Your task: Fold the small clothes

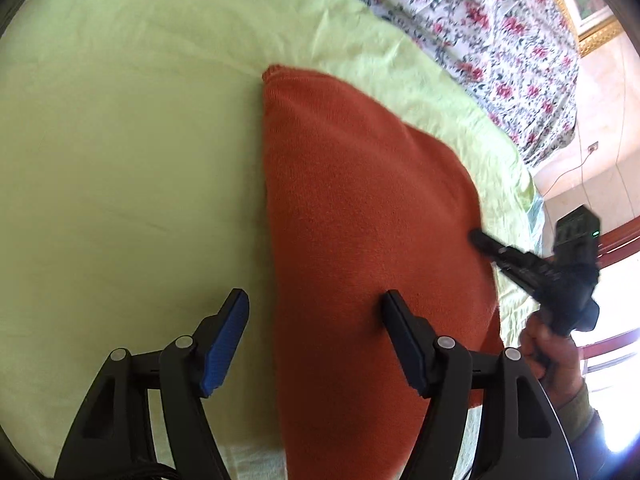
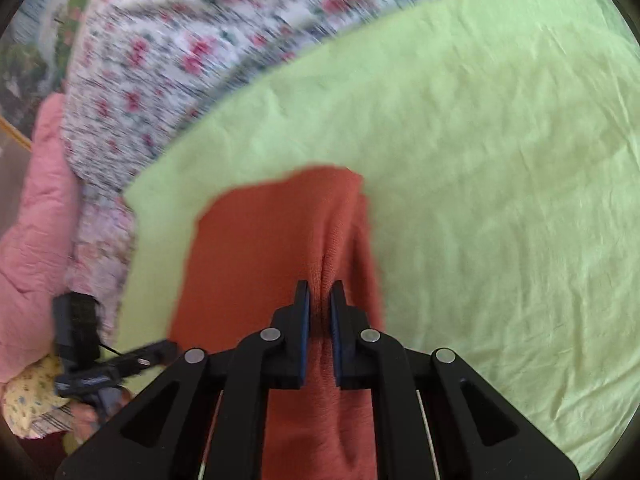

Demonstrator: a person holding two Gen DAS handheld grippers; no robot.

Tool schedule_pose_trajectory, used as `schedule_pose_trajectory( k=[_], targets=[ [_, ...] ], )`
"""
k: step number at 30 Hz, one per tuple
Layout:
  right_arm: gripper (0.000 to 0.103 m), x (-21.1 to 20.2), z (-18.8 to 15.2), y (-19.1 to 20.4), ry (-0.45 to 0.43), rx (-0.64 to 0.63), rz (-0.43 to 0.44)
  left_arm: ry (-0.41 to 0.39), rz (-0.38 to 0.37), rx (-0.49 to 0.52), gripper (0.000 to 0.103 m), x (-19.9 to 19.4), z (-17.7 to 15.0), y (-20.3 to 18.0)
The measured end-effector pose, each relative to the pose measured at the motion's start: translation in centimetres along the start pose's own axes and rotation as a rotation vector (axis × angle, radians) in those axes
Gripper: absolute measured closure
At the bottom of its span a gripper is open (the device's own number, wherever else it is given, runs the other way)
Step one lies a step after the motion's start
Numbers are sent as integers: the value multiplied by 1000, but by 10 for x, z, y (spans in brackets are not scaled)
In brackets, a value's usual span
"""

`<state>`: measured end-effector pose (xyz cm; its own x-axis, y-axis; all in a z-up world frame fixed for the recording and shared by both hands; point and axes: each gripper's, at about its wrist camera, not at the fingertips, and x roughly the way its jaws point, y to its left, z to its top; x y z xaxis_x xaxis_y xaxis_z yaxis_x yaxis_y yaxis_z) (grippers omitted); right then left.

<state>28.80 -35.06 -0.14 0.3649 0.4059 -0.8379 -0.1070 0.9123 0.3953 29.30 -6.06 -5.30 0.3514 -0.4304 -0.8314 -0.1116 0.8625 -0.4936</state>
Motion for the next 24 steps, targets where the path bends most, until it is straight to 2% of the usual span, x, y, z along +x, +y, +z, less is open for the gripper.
schedule_pose_trajectory(
  k=[5, 8, 10, 12, 16, 17, 18, 19, 20, 21, 22, 24],
  targets=[
    [92, 12, -10, -10, 10, 9, -26, 3, 8, 3, 32, 8, 16, -1],
    [84, 3, -7, -6, -7, 0, -40, 3, 5, -8, 32, 11, 26, 1],
    [64, -3, -6, -5, -26, -14, -54, 17, -11, -26, 32, 17, 31, 6],
    [51, 1, -5, -10, -17, -5, -42, 32, -37, -55, 30, 24, 34, 11],
    [51, 22, -7, -18, 42, 38, -5, 23, -70, -73, 31, 33, 33, 13],
    [51, 29, -10, -22, 61, 60, 18, 22, -78, -66, 38, 35, 33, 11],
    [51, 33, -12, -24, 64, 79, 36, 29, -99, -56, 55, 39, 32, 9],
    [51, 35, -14, -24, 59, 91, 54, 37, -105, -52, 57, 42, 31, 7],
    [52, 38, -16, -24, 64, 98, 67, 27, -97, -44, 63, 42, 31, 6],
    [64, 40, -17, -23, 78, 100, 73, 18, -108, -38, 70, 40, 30, 5],
    [70, 43, -18, -22, 93, 105, 82, 11, -117, -41, 73, 37, 29, 5],
    [75, 43, -18, -18, 102, 129, 93, -3, -171, -63, 79, 24, 27, 7]
  ],
)
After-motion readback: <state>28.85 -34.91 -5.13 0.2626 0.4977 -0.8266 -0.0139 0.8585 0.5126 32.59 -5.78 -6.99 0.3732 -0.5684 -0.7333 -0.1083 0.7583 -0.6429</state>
